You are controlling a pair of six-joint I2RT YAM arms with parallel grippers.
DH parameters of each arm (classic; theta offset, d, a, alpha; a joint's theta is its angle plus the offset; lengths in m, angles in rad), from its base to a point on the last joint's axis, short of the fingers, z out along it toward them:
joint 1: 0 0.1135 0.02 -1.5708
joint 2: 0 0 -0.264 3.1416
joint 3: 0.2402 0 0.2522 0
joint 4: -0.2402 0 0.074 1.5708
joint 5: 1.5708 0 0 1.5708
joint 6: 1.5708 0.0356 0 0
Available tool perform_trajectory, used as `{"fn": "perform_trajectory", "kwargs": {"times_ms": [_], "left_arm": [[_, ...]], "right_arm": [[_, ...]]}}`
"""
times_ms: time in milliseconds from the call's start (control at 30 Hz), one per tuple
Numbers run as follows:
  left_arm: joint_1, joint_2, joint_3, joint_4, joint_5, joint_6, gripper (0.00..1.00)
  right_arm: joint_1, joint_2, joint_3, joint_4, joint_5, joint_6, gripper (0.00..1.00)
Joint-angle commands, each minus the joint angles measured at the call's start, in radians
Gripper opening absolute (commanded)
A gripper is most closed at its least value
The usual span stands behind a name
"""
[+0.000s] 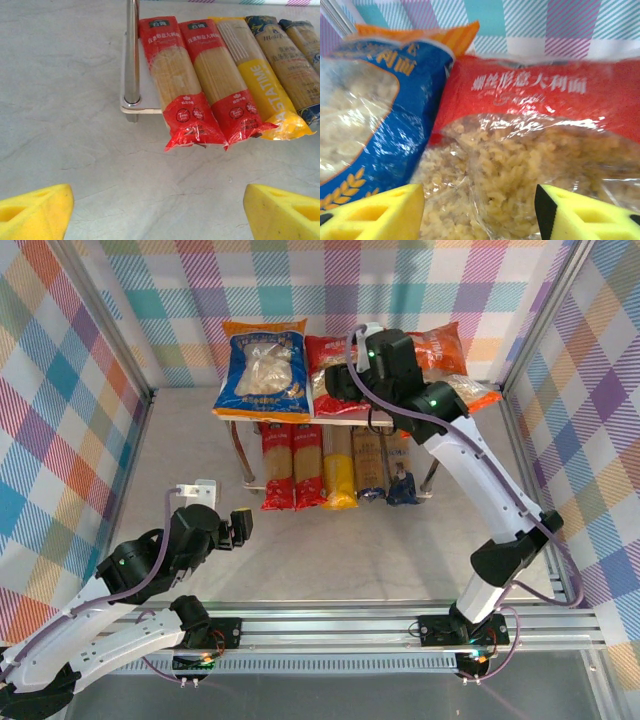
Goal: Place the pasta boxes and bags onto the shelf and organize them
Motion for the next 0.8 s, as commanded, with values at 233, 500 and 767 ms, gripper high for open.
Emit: {"fn": "perform_trajectory", "kwargs": {"times_ms": [233,500,767], "left_arm": [[-0.003,-0.026,0.017,0.026,-0.147,0.007,0.94],[0.116,0.024,0.065,0.039,-0.217,0.080,1.00],[0.500,0.145,0.022,0.090,0.066,0.118,1.00]], "right_arm": [[-0.018,-0.419,-0.176,0.194,0.340,-0.159,0.65],[-0.052,-0.820,-0.565,0.097,0.683,-0.088,0.67],[-0.052,-1.056,-0.759,-0.254,0.855,0.215,0.69]]}}
